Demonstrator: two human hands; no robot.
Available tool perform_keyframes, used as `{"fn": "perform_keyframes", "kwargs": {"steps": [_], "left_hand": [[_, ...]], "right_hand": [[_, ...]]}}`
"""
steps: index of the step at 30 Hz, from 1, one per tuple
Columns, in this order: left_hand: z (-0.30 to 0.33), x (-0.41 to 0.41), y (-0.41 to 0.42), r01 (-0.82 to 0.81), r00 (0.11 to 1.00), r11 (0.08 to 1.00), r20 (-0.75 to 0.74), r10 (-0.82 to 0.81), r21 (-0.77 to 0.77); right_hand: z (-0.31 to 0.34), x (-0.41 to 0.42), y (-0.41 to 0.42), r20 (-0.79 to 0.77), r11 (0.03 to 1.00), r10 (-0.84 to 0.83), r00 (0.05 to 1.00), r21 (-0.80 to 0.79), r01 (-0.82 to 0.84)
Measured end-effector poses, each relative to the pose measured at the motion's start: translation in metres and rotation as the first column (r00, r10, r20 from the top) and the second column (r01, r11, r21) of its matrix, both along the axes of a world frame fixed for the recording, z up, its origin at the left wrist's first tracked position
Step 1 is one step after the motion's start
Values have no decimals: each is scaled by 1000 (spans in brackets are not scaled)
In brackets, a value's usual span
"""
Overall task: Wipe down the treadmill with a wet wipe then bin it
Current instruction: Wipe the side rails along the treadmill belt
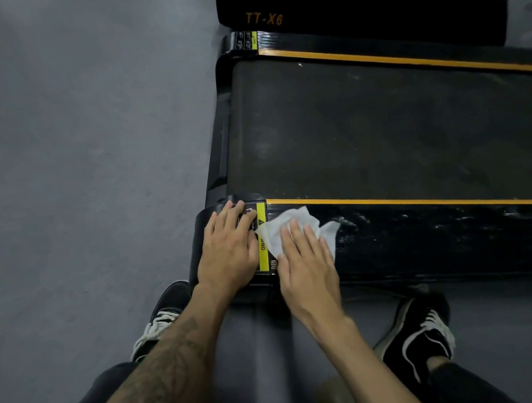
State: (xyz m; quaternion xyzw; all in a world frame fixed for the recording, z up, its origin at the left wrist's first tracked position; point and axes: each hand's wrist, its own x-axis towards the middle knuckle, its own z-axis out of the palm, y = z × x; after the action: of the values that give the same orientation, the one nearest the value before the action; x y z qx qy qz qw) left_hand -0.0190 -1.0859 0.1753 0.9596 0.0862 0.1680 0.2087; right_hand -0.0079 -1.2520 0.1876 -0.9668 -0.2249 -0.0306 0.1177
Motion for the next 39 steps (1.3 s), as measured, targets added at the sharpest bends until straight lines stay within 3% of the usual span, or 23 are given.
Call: {"fn": "perform_keyframes", "kwargs": {"steps": [6, 11, 15, 21, 25, 30, 35, 39], "left_hand": [[-4, 3, 2, -23, 999, 1000, 29, 23, 17], [-2, 4, 0, -21, 998, 1000, 51, 20, 20], [-3, 3, 2, -28, 999, 999, 34, 27, 15], [-1, 2, 1, -20, 999, 1000, 36, 20, 10], [-1, 2, 1, -22, 999, 1000, 30, 22, 3], [-1, 1, 0, -13, 999, 1000, 32, 13, 11], [-3, 3, 1, -26, 999, 1000, 35, 25, 14], [-3, 2, 0, -15, 1000, 1000, 27, 15, 10]], "right_hand": [[7, 5, 10, 21, 995, 103, 994, 6, -104], [7, 2, 1, 23, 999, 5, 1000, -51, -4], [12, 9, 19, -26, 994, 99, 995, -49, -100], [10, 2, 16, -66, 999, -18, 998, -42, 15], [11, 13, 15, -95, 991, 120, 988, -53, -125], [9, 9, 8, -103, 999, -3, 995, -33, 0], [14, 24, 14, -129, 990, 134, 983, -34, -140], [12, 16, 8, -112, 999, 25, 993, -27, -28]]}}
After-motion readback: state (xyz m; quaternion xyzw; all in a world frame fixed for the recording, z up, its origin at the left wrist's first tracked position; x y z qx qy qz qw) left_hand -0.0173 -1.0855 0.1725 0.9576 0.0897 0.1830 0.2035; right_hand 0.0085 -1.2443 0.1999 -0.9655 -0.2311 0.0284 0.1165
